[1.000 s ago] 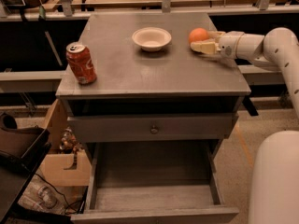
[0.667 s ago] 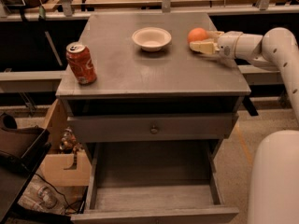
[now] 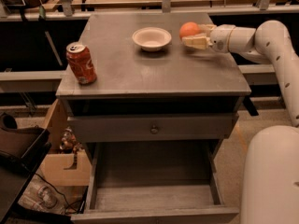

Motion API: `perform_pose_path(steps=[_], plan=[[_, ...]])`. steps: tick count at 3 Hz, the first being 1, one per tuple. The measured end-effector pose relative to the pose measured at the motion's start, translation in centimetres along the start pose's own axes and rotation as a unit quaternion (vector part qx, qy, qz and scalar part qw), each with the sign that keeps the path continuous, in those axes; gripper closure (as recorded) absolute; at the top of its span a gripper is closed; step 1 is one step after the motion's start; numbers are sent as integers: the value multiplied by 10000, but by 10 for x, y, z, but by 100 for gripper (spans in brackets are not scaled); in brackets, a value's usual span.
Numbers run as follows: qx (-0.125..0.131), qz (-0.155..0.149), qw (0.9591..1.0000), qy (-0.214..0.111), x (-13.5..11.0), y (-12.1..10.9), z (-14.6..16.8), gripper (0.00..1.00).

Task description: Move orange near coke can

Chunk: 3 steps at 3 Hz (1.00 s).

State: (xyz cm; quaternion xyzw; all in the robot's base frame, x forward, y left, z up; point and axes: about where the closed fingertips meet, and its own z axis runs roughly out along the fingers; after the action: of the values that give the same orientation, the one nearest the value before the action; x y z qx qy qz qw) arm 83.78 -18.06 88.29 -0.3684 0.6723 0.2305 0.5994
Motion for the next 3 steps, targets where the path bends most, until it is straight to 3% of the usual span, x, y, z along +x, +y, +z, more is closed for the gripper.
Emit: perform_pose_path(steps=[1,2,3], plan=[[-364,-308,9987,-179,-35,28,21,100],[-866,-562,9941,-338,-75,78,42,100],[-1505,-636,9854,-488,-95,129,51,100]])
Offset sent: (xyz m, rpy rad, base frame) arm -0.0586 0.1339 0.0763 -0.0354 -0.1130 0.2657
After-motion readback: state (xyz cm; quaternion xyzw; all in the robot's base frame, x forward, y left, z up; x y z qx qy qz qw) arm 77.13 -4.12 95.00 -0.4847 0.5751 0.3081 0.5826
